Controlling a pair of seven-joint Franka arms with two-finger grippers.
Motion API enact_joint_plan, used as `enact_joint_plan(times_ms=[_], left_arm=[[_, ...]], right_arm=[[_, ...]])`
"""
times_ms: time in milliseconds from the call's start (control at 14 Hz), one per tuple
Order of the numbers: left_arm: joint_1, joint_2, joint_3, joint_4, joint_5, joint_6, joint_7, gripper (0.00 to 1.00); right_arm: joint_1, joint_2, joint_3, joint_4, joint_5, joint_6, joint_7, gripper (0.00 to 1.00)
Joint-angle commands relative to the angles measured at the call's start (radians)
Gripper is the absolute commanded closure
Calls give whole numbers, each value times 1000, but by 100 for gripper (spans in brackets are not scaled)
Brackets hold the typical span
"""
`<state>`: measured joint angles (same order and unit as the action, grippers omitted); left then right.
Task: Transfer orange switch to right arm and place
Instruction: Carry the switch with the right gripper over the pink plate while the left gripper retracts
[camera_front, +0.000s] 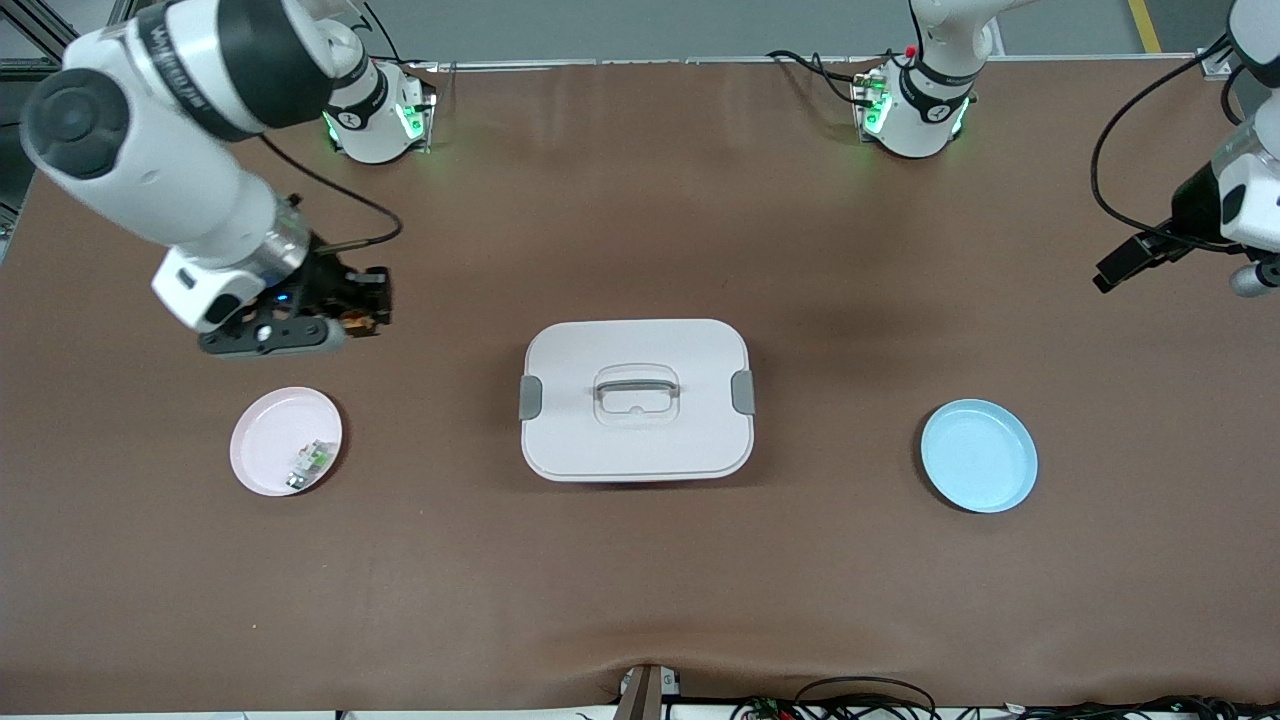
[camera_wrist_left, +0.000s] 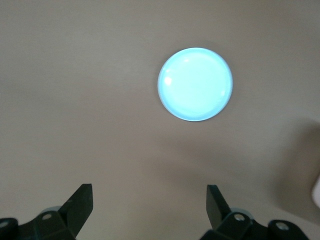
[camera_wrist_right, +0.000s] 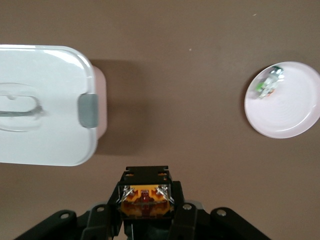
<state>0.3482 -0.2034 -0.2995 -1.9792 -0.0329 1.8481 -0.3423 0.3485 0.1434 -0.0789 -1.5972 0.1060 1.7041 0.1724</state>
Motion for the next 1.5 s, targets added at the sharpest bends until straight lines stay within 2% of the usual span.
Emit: enact_joint_plan(times_ms=[0,214,500,643,857,1000,1143,1429], left_arm=[[-5,-59,-4,-32,-50,33,37,0],[-11,-28,-10,12,-56,28,222,0],[-6,-27,-18,31,-55,25,235,0],[-6,-28,-23,28,-51,20,239,0],[-9,-27,-38,30,-48,20,241,0],[-14,-19,-40,39,-47,28,241,0],[-43,4,-32,57,-44,28,241,0],[-149,38,52,60,-6,31,235,0]], right_arm=[[-81,1,16,-3,-25,-17,-112,100],[-146,11,16,-13,-29,-11,-169,100],[-222,54,16,-18,-106,26,-200,100],[-236,77,16,-20,-114,48,-283,100],[-233,99,18,-18,-170,52,-345,100],[-233,105,19,-20,-178,52,-489,100],[-239,114,19,-20,-178,72,-717,100],[-264,160,18,-20,-178,103,-1136,100]])
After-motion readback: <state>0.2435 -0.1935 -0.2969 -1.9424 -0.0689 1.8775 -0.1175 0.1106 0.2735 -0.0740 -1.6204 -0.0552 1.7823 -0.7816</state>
